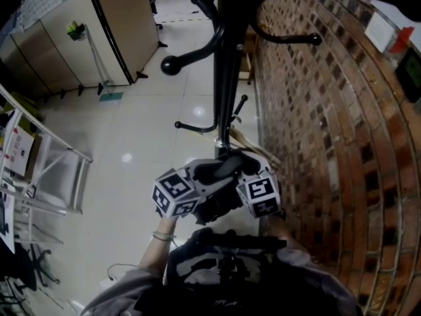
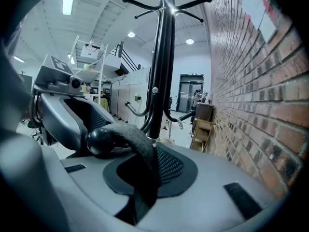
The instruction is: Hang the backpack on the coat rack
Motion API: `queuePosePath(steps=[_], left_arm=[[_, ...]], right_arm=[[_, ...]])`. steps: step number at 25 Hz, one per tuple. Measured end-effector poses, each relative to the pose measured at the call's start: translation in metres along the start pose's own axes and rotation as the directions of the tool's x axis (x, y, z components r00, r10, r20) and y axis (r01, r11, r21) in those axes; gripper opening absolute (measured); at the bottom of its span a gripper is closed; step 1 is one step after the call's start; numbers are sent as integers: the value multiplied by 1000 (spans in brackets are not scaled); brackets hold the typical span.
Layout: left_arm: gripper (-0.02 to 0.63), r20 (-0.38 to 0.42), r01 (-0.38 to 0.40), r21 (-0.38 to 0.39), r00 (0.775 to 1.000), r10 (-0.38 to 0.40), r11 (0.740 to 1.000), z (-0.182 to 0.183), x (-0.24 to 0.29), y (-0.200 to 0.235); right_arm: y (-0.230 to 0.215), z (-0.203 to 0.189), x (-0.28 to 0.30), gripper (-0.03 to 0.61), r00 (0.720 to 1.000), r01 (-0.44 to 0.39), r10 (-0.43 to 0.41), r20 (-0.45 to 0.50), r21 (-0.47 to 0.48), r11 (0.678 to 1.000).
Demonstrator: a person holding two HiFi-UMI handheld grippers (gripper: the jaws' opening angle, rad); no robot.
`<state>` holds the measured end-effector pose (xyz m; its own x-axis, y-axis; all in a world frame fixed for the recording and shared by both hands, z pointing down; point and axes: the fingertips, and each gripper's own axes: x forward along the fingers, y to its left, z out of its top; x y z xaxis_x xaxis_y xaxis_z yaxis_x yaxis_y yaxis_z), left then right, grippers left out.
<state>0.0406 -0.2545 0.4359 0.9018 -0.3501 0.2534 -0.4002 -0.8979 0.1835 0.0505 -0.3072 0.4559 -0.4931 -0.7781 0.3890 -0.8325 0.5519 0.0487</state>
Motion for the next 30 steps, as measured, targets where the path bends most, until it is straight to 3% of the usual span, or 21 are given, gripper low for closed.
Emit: queuePosePath(steps=[13,15,18,23,27,30], left_arm=[[229,16,83,-31,996,-82,996,-2,4,9],[227,0,60,-5,998,-60,998,-4,5,12],[164,-26,9,56,1000,-8,998,-7,6,19],[155,-14,-13,70,1000,14,997,-6,7,23],[142,72,-74,91,995,68,993,10,-1,29],[86,154,-112,48,983,104,993,23,-12,35]], right_arm=[[-9,-2,20,48,1000,3,-3,-2,-26,1000],[-9,-2,21,48,1000,-2,2,0,-21,1000],[-11,-6,22,48,1000,5,-5,-2,-41,999],[-14,-11,20,49,999,53,-53,-7,-64,997],[-16,-17,14,57,995,97,-100,-29,-81,992],[-14,-17,5,89,994,105,-105,-33,-10,994]])
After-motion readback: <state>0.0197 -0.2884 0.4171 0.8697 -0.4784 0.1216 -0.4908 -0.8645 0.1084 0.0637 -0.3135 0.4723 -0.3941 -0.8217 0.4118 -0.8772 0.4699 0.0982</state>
